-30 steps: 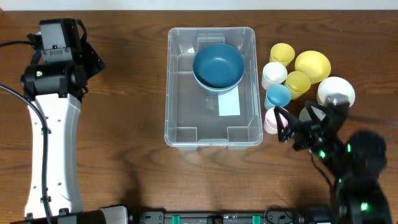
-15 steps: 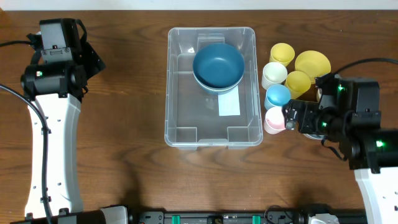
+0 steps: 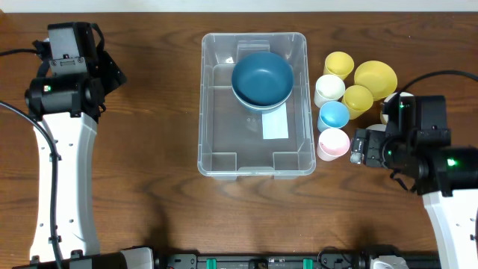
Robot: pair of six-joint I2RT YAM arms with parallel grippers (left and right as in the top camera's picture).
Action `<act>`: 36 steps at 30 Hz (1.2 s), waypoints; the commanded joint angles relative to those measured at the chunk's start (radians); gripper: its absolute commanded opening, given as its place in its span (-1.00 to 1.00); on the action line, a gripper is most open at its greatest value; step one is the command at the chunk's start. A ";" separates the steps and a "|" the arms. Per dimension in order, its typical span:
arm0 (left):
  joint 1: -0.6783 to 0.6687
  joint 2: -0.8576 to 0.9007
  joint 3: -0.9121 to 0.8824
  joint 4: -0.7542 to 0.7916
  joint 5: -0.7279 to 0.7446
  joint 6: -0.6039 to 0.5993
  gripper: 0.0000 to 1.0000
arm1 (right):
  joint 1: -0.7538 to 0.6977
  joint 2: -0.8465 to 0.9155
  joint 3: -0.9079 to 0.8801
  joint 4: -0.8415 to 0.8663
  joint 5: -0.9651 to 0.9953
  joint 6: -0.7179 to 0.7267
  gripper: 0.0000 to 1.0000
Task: Pack container
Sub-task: 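Reach the right gripper to the pink cup and grasp its rim, then lift the pink cup with the right gripper and carry it into the bin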
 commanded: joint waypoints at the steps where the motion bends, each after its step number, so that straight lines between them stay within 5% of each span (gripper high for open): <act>1: 0.004 -0.002 0.017 -0.003 -0.021 -0.005 0.96 | -0.008 0.055 0.004 0.003 0.008 -0.002 0.76; 7: 0.004 -0.002 0.017 -0.003 -0.021 -0.005 0.96 | -0.008 0.182 0.004 0.065 -0.078 -0.060 0.21; 13: 0.004 -0.002 0.017 -0.003 -0.021 -0.005 0.96 | -0.008 0.294 0.004 0.108 -0.088 -0.074 -0.07; 25: 0.004 -0.002 0.017 -0.003 -0.021 -0.005 0.96 | -0.001 0.435 -0.014 0.210 -0.087 -0.155 0.01; 36: 0.004 -0.002 0.017 -0.003 -0.021 -0.005 0.96 | -0.001 0.450 -0.202 0.414 -0.087 -0.180 0.08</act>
